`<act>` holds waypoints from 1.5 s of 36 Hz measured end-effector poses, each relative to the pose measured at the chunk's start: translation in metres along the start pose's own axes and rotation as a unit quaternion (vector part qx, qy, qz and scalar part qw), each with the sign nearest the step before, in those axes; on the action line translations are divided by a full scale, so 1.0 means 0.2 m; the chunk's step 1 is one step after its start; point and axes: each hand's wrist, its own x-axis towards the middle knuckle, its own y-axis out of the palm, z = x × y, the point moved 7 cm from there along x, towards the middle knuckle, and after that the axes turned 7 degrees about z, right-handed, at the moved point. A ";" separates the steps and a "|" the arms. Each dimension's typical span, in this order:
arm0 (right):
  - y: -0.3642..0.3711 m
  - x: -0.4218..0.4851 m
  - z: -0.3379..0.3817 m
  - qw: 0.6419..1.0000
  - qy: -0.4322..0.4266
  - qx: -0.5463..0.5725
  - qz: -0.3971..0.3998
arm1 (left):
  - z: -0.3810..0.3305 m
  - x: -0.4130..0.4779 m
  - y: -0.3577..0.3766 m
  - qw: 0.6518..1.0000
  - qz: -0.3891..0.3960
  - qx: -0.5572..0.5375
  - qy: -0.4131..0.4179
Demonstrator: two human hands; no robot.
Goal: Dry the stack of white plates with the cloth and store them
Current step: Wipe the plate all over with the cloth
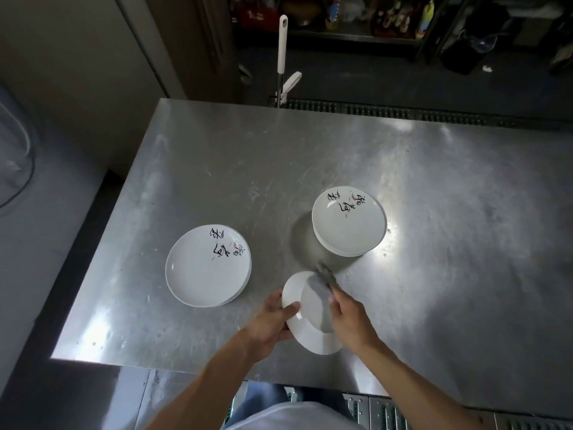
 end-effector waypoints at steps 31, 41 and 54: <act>0.03 0.21 0.19 0.999 0.035 -0.015 -0.008 | 0.07 0.01 -0.02 0.988 -0.098 -0.109 0.039; 0.08 0.12 0.28 0.974 -0.186 -0.092 0.096 | 0.03 -0.03 0.00 1.000 -0.004 -0.020 0.006; 0.03 0.11 0.28 0.977 -0.179 -0.087 0.076 | 0.01 -0.04 0.00 0.996 0.076 0.007 -0.041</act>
